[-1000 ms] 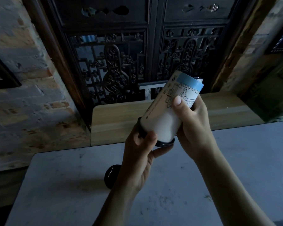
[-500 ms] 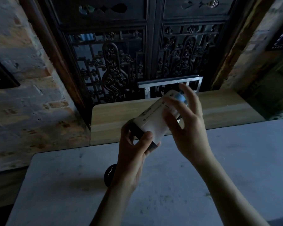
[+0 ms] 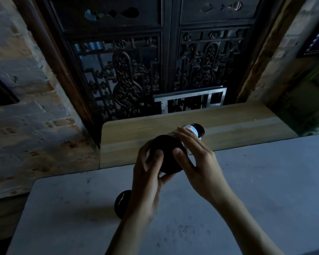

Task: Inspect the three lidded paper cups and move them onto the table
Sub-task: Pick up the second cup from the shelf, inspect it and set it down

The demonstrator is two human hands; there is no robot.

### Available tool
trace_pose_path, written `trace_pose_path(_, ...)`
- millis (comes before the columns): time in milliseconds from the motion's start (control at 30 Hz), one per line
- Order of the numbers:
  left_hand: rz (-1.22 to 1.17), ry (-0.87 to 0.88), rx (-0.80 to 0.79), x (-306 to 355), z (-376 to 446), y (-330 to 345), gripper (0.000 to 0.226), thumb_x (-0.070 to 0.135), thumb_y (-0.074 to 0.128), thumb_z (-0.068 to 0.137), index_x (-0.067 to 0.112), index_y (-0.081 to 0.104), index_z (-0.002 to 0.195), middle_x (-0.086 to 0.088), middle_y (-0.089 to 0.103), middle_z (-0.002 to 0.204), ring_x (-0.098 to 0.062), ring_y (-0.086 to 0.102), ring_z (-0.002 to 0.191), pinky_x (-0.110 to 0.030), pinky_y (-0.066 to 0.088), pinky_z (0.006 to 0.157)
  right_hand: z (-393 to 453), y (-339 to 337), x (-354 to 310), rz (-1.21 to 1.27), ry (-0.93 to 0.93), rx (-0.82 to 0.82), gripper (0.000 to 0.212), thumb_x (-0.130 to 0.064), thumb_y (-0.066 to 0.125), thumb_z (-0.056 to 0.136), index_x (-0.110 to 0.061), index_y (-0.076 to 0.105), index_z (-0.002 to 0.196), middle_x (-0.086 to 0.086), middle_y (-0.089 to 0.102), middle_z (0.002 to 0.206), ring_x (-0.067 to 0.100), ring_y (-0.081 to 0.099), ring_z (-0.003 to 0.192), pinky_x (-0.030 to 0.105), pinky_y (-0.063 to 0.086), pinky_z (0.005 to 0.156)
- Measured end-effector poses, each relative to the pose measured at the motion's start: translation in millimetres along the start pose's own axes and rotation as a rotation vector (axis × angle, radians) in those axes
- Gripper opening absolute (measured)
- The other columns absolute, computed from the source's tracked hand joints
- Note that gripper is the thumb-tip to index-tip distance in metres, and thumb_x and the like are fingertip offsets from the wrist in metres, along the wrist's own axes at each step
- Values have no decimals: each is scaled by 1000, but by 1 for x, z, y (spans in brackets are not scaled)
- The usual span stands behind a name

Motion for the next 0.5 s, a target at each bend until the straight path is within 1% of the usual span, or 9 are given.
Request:
trace_pose_path(33, -12, -14, 22, -2, 1, -1, 47, 37, 66, 90, 27, 61, 136, -2, 73, 131, -25, 72, 120, -38, 64, 83, -1, 0, 4, 25, 32, 9, 52, -46, 50, 103, -19, 57, 147, -9, 52, 154, -5, 37, 147, 19, 33, 118)
trace_pose_path(100, -29, -46, 80, -6, 3, -5, 50, 37, 60, 90, 26, 61, 138, -2, 72, 133, -25, 72, 120, -40, 63, 88, -2, -2, 13, 139, 121, 30, 49, -45, 50, 102, -22, 59, 145, -14, 59, 144, -14, 47, 135, 17, 41, 112)
trace_pose_path(133, -31, -58, 98, -8, 5, -6, 44, 34, 59, 95, 24, 63, 137, -1, 73, 133, -24, 71, 121, -42, 62, 93, -4, -2, 17, 231, 170, 35, 45, -45, 51, 102, -24, 60, 141, -16, 64, 137, -16, 53, 126, 15, 46, 106)
trace_pose_path(200, -23, -87, 112, -14, 7, -8, 29, 25, 53, 104, 22, 68, 129, 2, 76, 128, -23, 70, 123, -49, 58, 100, -8, -1, 27, 417, 241, 41, 36, -42, 51, 105, -23, 64, 133, -12, 72, 126, -10, 64, 117, 13, 51, 94)
trace_pose_path(233, -18, -98, 116, -19, 8, -10, 26, 23, 52, 106, 23, 70, 124, 5, 77, 124, -22, 69, 124, -49, 58, 101, -10, 0, 32, 473, 258, 50, 37, -40, 50, 106, -19, 66, 131, -7, 75, 123, -4, 67, 118, 14, 52, 93)
trace_pose_path(300, -8, -116, 118, -27, 10, -10, 23, 22, 53, 105, 29, 72, 117, 10, 79, 118, -20, 68, 126, -46, 59, 98, -15, 3, 44, 529, 294, 62, 43, -40, 48, 105, -13, 67, 133, 1, 76, 124, 8, 69, 121, 24, 54, 98)
trace_pose_path(400, 10, -134, 131, -40, 10, -14, 21, 23, 56, 104, 30, 74, 112, 6, 78, 121, -20, 67, 126, -38, 62, 90, -24, 15, 61, 600, 364, 43, 47, -43, 49, 103, -13, 66, 136, 4, 74, 129, 16, 67, 127, 41, 53, 108)
trace_pose_path(467, 46, -132, 144, -50, 11, -21, 19, 25, 61, 100, 29, 74, 113, 4, 78, 121, -19, 68, 125, -35, 63, 87, -31, 22, 71, 628, 417, 25, 48, -45, 50, 103, -15, 67, 136, 3, 75, 128, 18, 67, 127, 46, 52, 109)
trace_pose_path(500, 72, -134, 141, -54, 11, -24, 22, 28, 65, 96, 27, 74, 116, 3, 77, 123, -18, 68, 125, -35, 63, 87, -34, 25, 76, 640, 444, 19, 47, -46, 50, 102, -16, 68, 134, 3, 76, 125, 17, 69, 125, 46, 53, 108)
Point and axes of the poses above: each hand's wrist, its own z-axis towards the middle knuckle, its own y-axis out of the palm, x = y × z, the point moved 4 cm from there along z, towards the middle knuckle
